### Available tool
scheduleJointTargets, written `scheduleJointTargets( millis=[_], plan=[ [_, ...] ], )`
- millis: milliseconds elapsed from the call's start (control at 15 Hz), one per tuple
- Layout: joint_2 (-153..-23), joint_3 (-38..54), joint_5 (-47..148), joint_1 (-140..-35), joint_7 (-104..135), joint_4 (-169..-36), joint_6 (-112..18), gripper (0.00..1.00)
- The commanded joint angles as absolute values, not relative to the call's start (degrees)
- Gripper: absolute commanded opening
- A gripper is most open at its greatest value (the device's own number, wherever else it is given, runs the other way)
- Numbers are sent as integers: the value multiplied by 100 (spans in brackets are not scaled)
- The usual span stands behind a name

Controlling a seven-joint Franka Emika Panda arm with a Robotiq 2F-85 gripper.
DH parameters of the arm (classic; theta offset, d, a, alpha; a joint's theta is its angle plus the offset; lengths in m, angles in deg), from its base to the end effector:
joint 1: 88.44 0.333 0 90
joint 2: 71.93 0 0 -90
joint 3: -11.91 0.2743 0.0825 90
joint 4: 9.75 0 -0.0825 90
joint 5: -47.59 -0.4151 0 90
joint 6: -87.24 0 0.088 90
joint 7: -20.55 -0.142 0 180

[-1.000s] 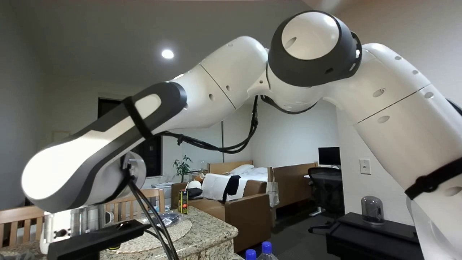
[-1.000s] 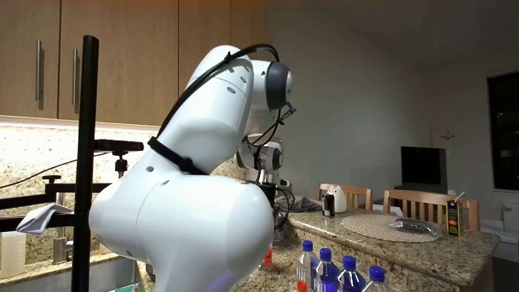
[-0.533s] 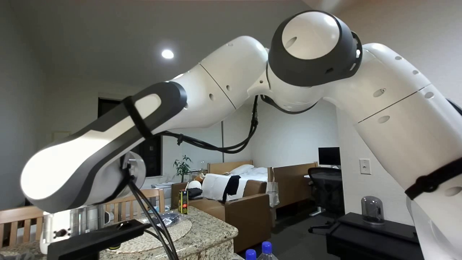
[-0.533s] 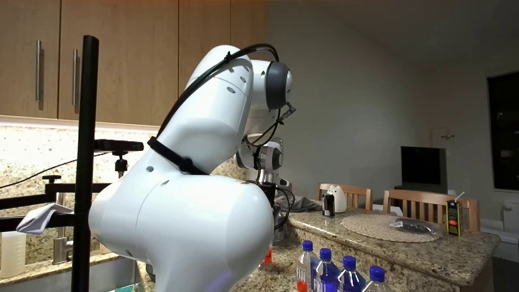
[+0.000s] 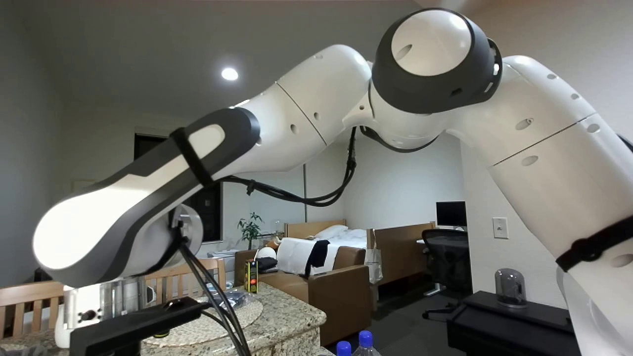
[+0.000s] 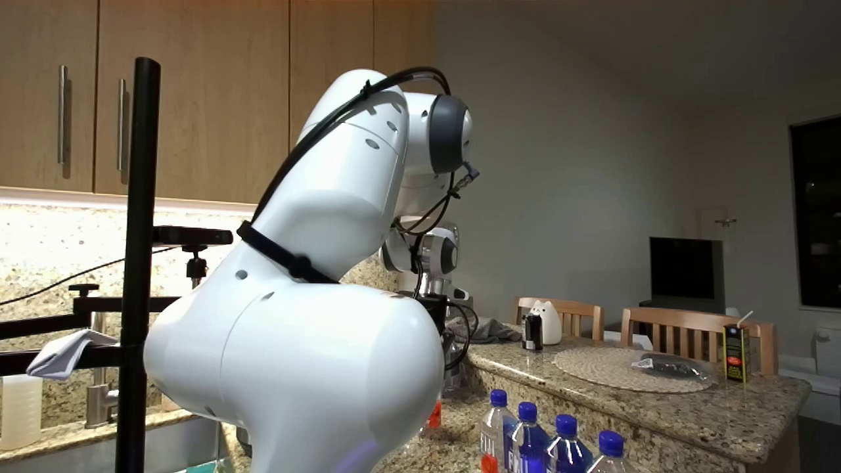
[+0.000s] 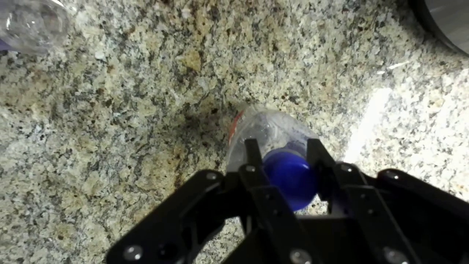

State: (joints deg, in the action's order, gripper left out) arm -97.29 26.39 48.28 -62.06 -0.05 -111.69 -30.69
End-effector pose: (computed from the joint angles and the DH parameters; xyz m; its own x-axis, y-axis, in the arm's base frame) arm 0.4842 0.4147 0.2136 0.9257 0.3360 -0.1739 0.3345 -0.9416 -0.0388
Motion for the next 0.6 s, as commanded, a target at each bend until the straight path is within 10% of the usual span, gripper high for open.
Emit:
scheduleJointTargets(
  millis=[0, 533],
  plan=[
    [-9140, 2560, 4874, -6270, -127, -11717, -3172, 15],
    [-8124, 2461, 4248, -6750, -167, -12465, -3081, 16]
  ],
)
